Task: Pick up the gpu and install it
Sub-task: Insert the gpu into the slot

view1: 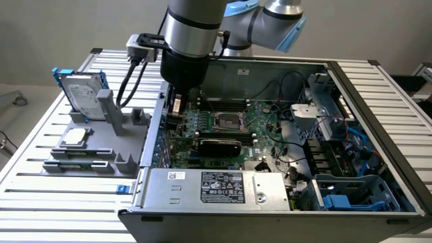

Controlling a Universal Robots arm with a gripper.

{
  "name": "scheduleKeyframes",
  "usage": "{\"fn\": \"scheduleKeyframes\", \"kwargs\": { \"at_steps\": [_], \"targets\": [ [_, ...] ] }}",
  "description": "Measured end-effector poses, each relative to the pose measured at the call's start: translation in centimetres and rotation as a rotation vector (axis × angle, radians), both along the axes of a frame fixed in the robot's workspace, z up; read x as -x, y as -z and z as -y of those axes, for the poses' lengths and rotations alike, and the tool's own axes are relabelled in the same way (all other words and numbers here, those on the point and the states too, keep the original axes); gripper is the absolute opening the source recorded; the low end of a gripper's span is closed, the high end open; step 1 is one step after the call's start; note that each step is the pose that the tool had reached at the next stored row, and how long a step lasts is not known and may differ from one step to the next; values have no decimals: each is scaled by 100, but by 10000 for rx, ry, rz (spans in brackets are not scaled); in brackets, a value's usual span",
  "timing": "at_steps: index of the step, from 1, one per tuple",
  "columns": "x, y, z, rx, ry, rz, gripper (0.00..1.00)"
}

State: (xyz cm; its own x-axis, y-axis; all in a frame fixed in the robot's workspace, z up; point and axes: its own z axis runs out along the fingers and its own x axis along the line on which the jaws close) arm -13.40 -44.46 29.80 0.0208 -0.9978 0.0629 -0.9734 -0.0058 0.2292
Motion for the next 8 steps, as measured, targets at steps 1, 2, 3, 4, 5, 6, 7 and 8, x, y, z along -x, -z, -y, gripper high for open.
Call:
{"fn": "scheduleKeyframes", "kwargs": {
  "at_steps": [1,2,3,4,5,6,7,8],
  "targets": [
    [0,4,0,0,38,0,11],
    [0,9,0,3,69,1,11],
    [0,14,0,6,96,2,11],
    [0,17,0,13,122,1,11],
    [0,22,0,19,149,1,11],
    [0,27,0,25,175,1,11],
    [0,31,0,33,201,1,11],
    [0,33,0,41,225,0,11]
  ]
}}
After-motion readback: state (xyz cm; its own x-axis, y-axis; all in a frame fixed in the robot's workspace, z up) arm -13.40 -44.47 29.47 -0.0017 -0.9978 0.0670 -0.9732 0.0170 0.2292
